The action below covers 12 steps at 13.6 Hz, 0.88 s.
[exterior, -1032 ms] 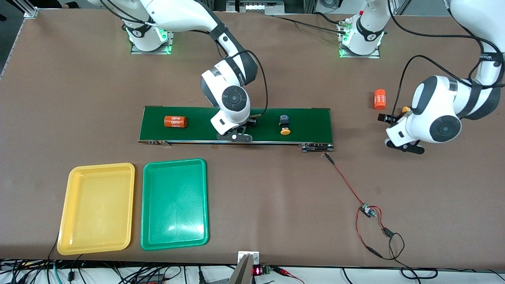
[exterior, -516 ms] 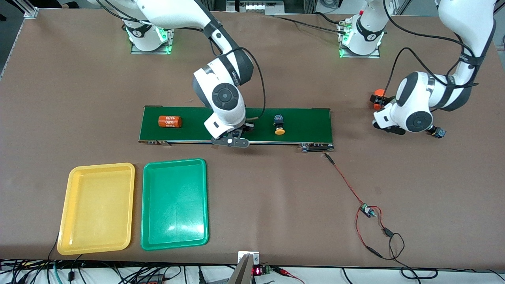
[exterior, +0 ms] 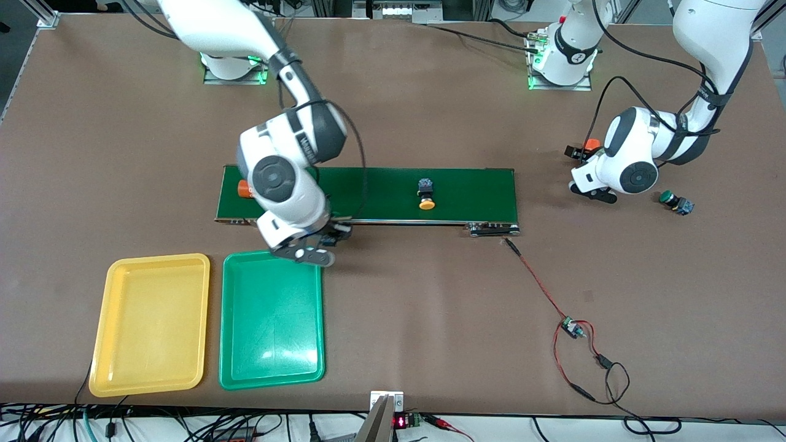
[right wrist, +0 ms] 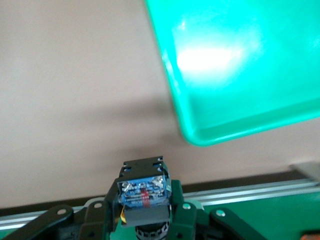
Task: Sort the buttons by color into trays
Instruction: 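Carry the green switch over the green tray while the left gripper reaches a cylinder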
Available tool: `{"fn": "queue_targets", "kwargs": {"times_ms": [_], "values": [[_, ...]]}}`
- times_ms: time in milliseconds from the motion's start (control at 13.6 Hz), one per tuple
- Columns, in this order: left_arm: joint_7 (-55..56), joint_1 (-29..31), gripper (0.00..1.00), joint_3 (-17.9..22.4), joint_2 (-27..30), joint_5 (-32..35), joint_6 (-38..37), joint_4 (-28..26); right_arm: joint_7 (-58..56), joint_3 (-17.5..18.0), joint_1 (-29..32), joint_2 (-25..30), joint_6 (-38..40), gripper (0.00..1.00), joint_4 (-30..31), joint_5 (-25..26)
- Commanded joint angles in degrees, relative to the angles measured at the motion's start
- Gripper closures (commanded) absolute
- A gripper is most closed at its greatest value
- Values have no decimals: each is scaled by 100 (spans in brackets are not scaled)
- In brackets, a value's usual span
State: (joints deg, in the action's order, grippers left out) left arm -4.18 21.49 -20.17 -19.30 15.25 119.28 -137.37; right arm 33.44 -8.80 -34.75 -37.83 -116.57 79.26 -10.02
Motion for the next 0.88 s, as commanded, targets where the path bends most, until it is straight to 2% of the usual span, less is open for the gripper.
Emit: {"fn": "queue_targets", "kwargs": {"times_ms": [0,147,295,368,442,590,811], "values": [[-381,-83,11,249,93,-31,139,-114,-609,98,389,-153,-189,95,-113,-79],[-558,-83,33,320,85,-22,165,-106,-951,89,487,-312,-471,95,-113,-18],[-567,-66,66,320,120,-22,131,-106,-1173,89,618,-339,-507,95,-130,-26],[-576,-66,77,320,146,-22,113,-97,-1191,89,662,-356,-594,95,-122,-17],[-576,-66,83,320,216,-31,104,-88,-1235,89,706,-417,-673,95,-130,-17],[-567,-66,86,320,287,-31,95,25,-1471,89,846,-558,-971,95,-131,-17],[-750,-92,86,303,305,-22,43,709,-1928,89,1066,-673,-1209,95,-131,-17]]}}
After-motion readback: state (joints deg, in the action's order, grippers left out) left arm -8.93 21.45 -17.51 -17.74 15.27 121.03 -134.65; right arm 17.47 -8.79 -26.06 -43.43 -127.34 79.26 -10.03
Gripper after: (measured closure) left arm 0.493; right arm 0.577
